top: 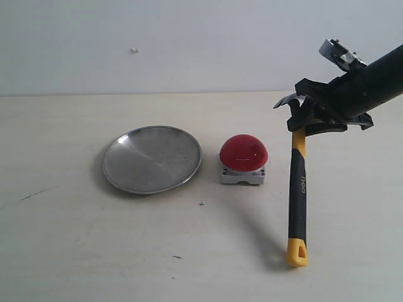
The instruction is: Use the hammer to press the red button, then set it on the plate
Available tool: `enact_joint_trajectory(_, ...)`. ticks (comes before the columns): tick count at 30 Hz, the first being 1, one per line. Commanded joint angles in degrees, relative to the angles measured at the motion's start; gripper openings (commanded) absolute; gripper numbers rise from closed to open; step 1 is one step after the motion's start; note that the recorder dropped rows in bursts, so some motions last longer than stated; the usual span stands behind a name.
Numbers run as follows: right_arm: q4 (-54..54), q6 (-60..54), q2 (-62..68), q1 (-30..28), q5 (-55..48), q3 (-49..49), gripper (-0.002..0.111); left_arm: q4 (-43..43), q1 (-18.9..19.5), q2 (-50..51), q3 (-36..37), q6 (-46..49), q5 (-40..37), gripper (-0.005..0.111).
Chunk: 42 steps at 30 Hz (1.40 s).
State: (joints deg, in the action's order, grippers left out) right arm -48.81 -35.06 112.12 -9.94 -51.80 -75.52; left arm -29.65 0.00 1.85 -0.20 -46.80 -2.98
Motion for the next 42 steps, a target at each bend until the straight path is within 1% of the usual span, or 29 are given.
enact_joint_trajectory(1, -3.4, -1.7, -0.4, 0.0, -1.7, -0.9, 0.0, -0.1, 0.1, -0.4, 0.2, -0.1, 0.1, 0.0)
enact_joint_trajectory(5, -5.1, -1.9, -0.4, 0.0, -1.8, -0.9, 0.0, -0.1, 0.1, -0.4, 0.2, -0.1, 0.7, 0.0)
enact_joint_trajectory(6, -5.4, -2.2, -0.4, 0.0, -2.3, -0.9, 0.0, -0.1, 0.1, -0.4, 0.2, -0.1, 2.2, 0.0)
enact_joint_trajectory(8, -5.7, -2.4, -0.4, 0.0, -3.4, -0.9, 0.0, 0.2, 0.0, -0.4, 0.2, -1.7, 7.5, 0.0)
enact_joint_trajectory(10, -5.7, -2.4, -0.4, 0.0, -3.9, -0.9, 0.0, 0.2, 0.0, -0.4, 0.2, -1.8, 9.8, 0.0)
enact_joint_trajectory(15, -5.8, -2.3, -0.4, 0.0, -5.2, -0.9, 0.0, 0.1, 0.0, -0.4, 0.2, -2.8, 12.2, 0.0)
enact_joint_trajectory(18, -5.8, -2.3, -1.4, -0.2, -5.2, -0.9, 0.0, -0.2, 0.0, -0.4, 0.2, -4.3, 19.0, 0.0)
enact_joint_trajectory(19, -6.0, -2.3, -1.8, -0.6, -5.3, -0.9, 0.0, -2.0, 0.0, 0.2, 0.2, -6.3, 20.4, 0.0)
enact_joint_trajectory(21, -5.0, -2.3, -3.5, -1.7, -5.3, -0.9, 0.0, -11.5, 0.0, 4.4, 0.2, -14.0, 24.6, 0.0)
enact_joint_trajectory(22, -4.0, -2.3, -4.4, -2.3, -5.4, -0.9, 0.0, -16.1, 0.0, 9.9, 0.2, -17.3, 29.2, 0.0)
enact_joint_trajectory(23, -3.8, -2.3, -4.8, -2.5, -5.4, -0.9, 0.0, -16.7, 0.0, 12.5, 0.2, -17.5, 30.7, 0.0)
enact_joint_trajectory(24, -3.0, -1.8, -5.5, -2.5, -5.4, -0.9, 0.0, -18.0, 0.0, 19.1, 0.2, -17.9, 35.9, 0.0)
enact_joint_trajectory(25, -2.7, -1.8, -5.7, -2.5, -5.4, -0.9, 0.0, -18.9, 0.0, 22.3, 0.0, -18.2, 38.0, 0.0)
enact_joint_trajectory(26, -2.7, -1.7, -5.8, -2.5, -5.3, -0.9, 0.0, -21.4, 0.0, 27.2, -1.6, -19.2, 41.8, 0.0)
enact_joint_trajectory(27, -3.1, -1.7, -5.8, -2.5, -5.3, -0.9, 0.0, -24.1, 0.0, 31.4, -3.3, -20.2, 44.5, 0.0)
enact_joint_trajectory(28, -3.2, -1.7, -5.8, -2.5, -5.4, -0.9, 0.0, -30.6, 0.1, 39.0, -7.2, -23.2, 49.8, 0.0)
enact_joint_trajectory(29, -3.2, -1.7, -5.8, -2.5, -5.4, -0.9, 0.0, -34.7, 0.1, 44.1, -10.3, -25.6, 53.5, 0.0)
enact_joint_trajectory(30, -3.2, -1.7, -5.8, -2.5, -5.4, -0.9, 0.0, -40.3, 0.1, 51.3, -14.7, -28.7, 59.1, 0.0)
enact_joint_trajectory(33, -3.2, -1.7, -5.8, -2.5, -5.3, -0.9, 0.0, -49.4, 0.1, 60.7, -22.3, -33.6, 66.9, 0.0)
enact_joint_trajectory(35, -3.2, -1.7, -5.8, -2.5, -5.0, -0.9, 0.0, -54.1, -0.1, 65.0, -26.9, -37.8, 68.1, 0.0)
enact_joint_trajectory(37, -3.2, -1.9, -5.8, -2.5, -4.6, -0.9, 0.0, -56.2, -0.1, 68.5, -29.4, -39.4, 67.8, 0.0)
enact_joint_trajectory(42, -3.2, -1.9, -5.8, -2.5, -3.8, -0.9, 0.0, -56.4, -0.1, 72.5, -32.0, -39.3, 67.8, 0.0)
